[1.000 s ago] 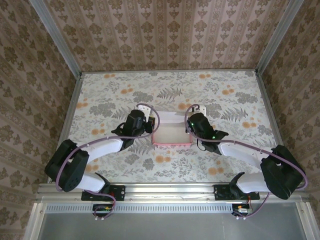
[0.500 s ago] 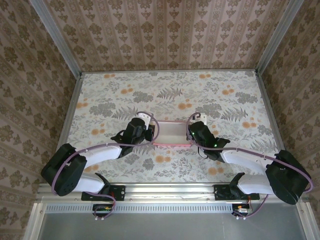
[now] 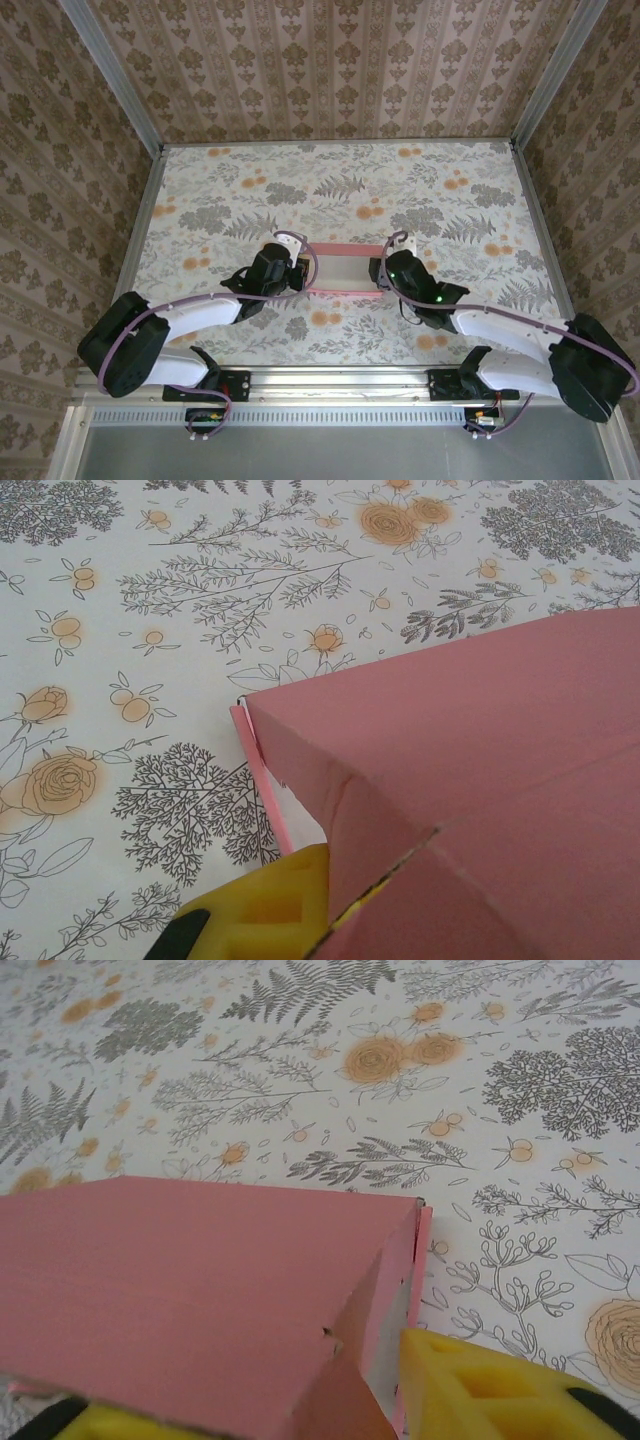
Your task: Fold the paper box
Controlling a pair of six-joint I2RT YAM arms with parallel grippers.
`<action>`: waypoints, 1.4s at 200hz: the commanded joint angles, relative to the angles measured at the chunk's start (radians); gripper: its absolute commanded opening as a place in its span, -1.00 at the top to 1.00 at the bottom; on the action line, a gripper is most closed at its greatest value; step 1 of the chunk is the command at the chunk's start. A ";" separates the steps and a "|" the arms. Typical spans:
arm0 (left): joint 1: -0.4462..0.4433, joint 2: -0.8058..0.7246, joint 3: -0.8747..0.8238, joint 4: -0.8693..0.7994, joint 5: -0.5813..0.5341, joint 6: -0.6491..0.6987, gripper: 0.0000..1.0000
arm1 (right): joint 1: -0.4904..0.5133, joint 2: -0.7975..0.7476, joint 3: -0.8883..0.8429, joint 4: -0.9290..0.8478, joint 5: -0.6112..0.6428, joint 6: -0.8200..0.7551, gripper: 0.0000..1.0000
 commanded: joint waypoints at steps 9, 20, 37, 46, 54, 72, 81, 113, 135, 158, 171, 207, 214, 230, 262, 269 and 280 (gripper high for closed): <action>-0.011 -0.011 -0.003 -0.053 -0.003 0.010 0.96 | 0.007 -0.130 -0.022 -0.113 -0.140 -0.041 -0.14; -0.013 -0.008 0.001 -0.055 -0.005 0.012 0.96 | 0.007 -0.176 -0.016 -0.167 -0.179 -0.062 -0.22; -0.014 -0.005 0.006 -0.059 -0.006 0.014 0.95 | 0.007 -0.246 0.007 -0.249 -0.223 -0.088 -0.34; -0.014 -0.005 0.008 -0.062 -0.005 0.015 0.95 | 0.007 -0.279 0.029 -0.286 -0.245 -0.101 -0.36; -0.014 -0.002 0.011 -0.065 -0.005 0.016 0.94 | 0.006 -0.305 0.054 -0.315 -0.261 -0.110 -0.37; -0.015 0.000 0.018 -0.075 -0.004 0.019 0.93 | 0.003 -0.325 0.133 -0.367 -0.286 -0.120 -0.37; -0.017 0.000 0.018 -0.075 -0.004 0.019 0.93 | -0.002 -0.311 0.183 -0.379 -0.309 -0.123 -0.36; -0.019 -0.005 0.019 -0.083 -0.001 0.020 0.88 | -0.027 -0.122 0.392 -0.403 -0.409 -0.107 -0.34; -0.021 -0.029 0.020 -0.113 0.009 0.024 0.68 | -0.034 0.054 0.527 -0.428 -0.455 -0.068 -0.36; -0.023 -0.090 0.020 -0.181 0.041 0.032 0.36 | -0.042 0.225 0.647 -0.480 -0.495 -0.031 -0.38; -0.024 -0.141 0.022 -0.230 0.065 0.041 0.23 | -0.043 0.293 0.678 -0.487 -0.508 -0.017 -0.38; -0.027 -0.319 0.030 -0.419 0.171 0.069 -0.03 | -0.049 0.406 0.697 -0.494 -0.539 0.008 -0.40; -0.026 -0.357 0.033 -0.448 0.196 0.070 -0.07 | -0.050 0.416 0.694 -0.495 -0.543 0.012 -0.40; -0.022 -0.428 0.039 -0.498 0.252 0.071 -0.15 | -0.053 0.429 0.682 -0.496 -0.560 0.018 -0.41; 0.026 -0.495 0.092 -0.592 0.308 0.033 -0.18 | -0.060 0.429 0.631 -0.486 -0.587 0.036 -0.43; 0.046 -0.497 0.107 -0.603 0.324 0.018 -0.18 | -0.060 0.426 0.616 -0.482 -0.592 0.038 -0.43; 0.080 -0.491 0.126 -0.611 0.353 -0.008 -0.17 | -0.060 0.420 0.594 -0.472 -0.600 0.043 -0.44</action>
